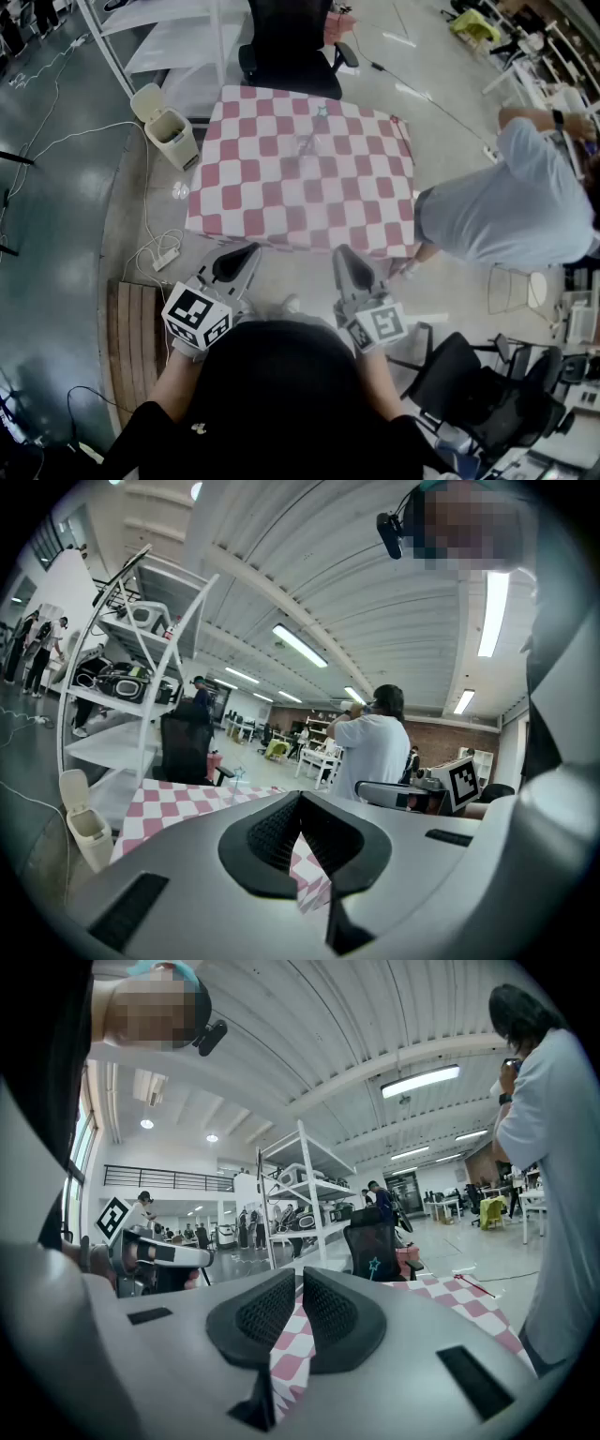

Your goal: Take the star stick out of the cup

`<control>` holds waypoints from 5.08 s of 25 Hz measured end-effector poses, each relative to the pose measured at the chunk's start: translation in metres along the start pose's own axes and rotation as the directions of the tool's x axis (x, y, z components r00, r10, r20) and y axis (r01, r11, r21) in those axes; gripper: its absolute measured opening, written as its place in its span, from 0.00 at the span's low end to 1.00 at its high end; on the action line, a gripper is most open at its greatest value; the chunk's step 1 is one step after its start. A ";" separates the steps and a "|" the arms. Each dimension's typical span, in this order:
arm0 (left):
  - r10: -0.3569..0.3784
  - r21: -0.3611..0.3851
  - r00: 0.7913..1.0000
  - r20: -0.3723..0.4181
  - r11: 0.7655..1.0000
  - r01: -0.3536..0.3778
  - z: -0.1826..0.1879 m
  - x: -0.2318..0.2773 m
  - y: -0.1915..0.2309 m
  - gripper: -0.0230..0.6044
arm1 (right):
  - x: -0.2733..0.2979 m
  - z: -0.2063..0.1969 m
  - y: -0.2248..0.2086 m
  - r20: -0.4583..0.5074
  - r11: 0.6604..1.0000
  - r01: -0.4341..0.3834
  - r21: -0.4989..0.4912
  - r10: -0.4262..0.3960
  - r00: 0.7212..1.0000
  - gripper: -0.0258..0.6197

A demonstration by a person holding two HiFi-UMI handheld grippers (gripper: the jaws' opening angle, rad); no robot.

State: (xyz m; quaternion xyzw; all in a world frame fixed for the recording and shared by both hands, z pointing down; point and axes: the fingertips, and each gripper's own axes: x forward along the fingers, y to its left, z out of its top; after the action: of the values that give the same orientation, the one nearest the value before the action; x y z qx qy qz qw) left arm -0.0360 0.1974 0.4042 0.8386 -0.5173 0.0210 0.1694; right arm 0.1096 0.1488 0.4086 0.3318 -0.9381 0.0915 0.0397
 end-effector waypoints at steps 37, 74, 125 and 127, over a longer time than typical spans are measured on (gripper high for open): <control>0.031 0.004 0.996 -0.079 1.000 -0.031 -0.006 0.106 -0.024 0.10 | 0.004 -0.005 -0.121 0.009 0.994 -0.021 0.111 0.020 1.000 0.10; -0.237 -0.034 0.945 -0.226 0.971 0.235 0.005 0.282 0.192 0.11 | 0.159 0.036 -0.129 -0.060 0.962 0.260 0.086 -0.255 0.965 0.10; -0.120 0.038 0.842 -0.526 0.986 0.164 -0.076 0.437 0.219 0.12 | 0.117 -0.011 -0.230 -0.203 0.872 0.451 0.189 -0.414 0.887 0.10; -0.118 0.043 0.846 -0.520 0.985 0.164 -0.072 0.436 0.218 0.12 | 0.118 -0.010 -0.229 -0.200 0.874 0.448 0.188 -0.413 0.889 0.10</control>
State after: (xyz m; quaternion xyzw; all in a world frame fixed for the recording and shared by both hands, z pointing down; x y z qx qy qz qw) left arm -0.0145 -0.2445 0.6210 0.8446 -0.3884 0.2545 0.2666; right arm 0.1629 -0.0968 0.4673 0.5271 -0.8174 0.2131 0.0926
